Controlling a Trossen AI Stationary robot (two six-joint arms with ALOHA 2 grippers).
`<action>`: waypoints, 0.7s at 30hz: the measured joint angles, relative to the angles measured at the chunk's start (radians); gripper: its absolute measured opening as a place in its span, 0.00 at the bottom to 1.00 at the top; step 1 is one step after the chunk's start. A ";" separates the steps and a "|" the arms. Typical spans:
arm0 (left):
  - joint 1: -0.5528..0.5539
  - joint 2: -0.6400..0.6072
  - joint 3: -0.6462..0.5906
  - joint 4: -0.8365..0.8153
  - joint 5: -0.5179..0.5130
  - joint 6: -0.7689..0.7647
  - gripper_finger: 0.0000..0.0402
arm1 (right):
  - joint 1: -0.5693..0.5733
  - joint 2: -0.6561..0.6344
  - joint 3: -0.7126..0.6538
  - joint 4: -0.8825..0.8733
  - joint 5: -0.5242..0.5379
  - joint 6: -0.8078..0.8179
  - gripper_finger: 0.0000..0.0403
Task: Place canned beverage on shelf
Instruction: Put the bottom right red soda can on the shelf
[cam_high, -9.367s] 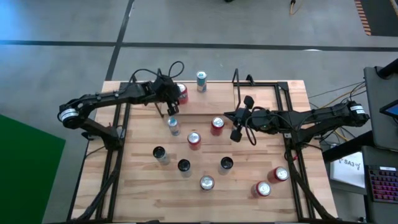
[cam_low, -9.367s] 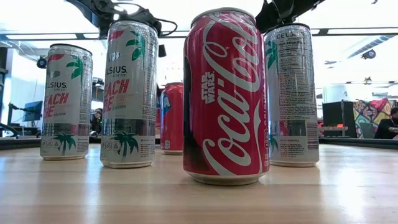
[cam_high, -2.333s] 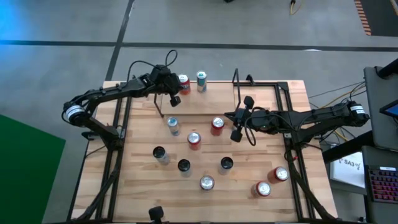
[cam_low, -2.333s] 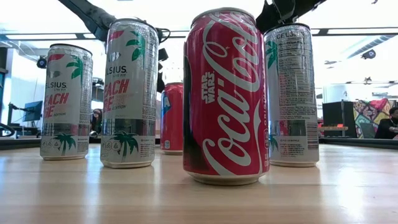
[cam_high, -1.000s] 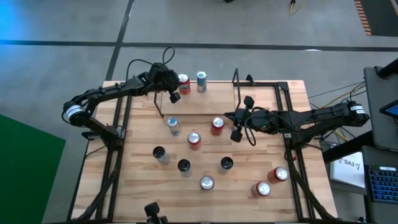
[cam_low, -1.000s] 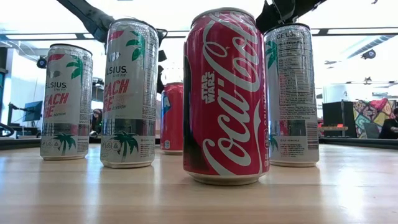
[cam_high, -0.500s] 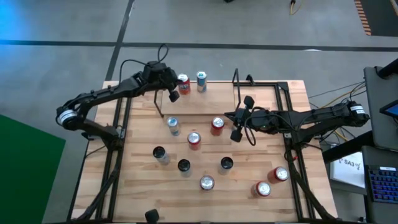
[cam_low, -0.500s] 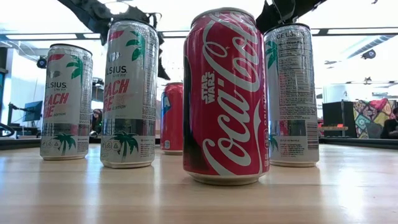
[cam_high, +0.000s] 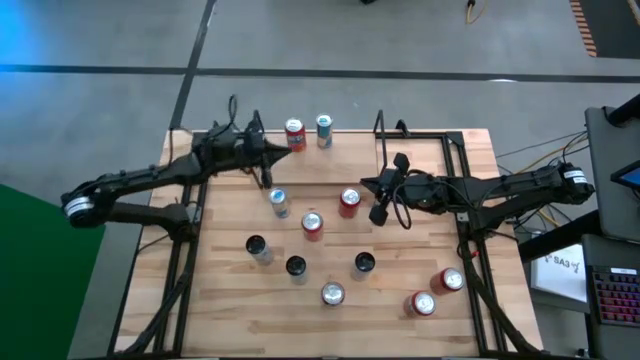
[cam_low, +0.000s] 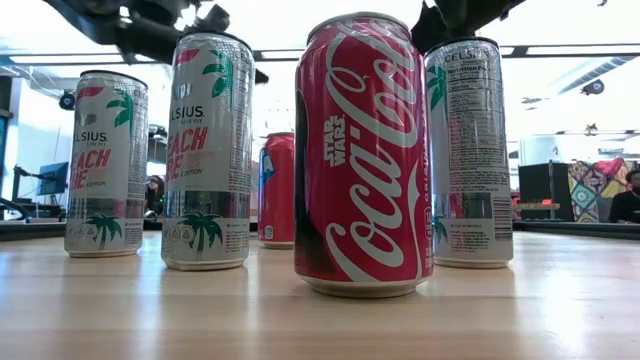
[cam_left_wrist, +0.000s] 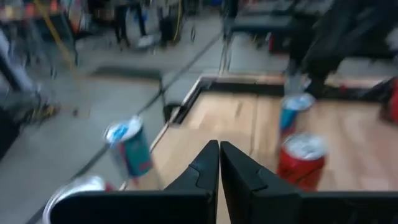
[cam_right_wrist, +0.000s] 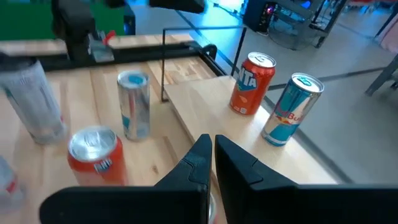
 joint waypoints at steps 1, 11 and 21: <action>-0.013 -0.028 -0.020 0.014 0.000 -0.001 0.00 | 0.000 0.000 0.000 0.015 -0.001 0.016 0.03; -0.092 -0.234 -0.129 0.099 0.028 -0.037 0.00 | 0.000 0.000 0.000 0.085 -0.007 0.201 0.03; -0.170 -0.321 -0.220 0.216 0.076 -0.122 0.00 | 0.000 0.051 0.000 0.126 -0.136 0.312 0.03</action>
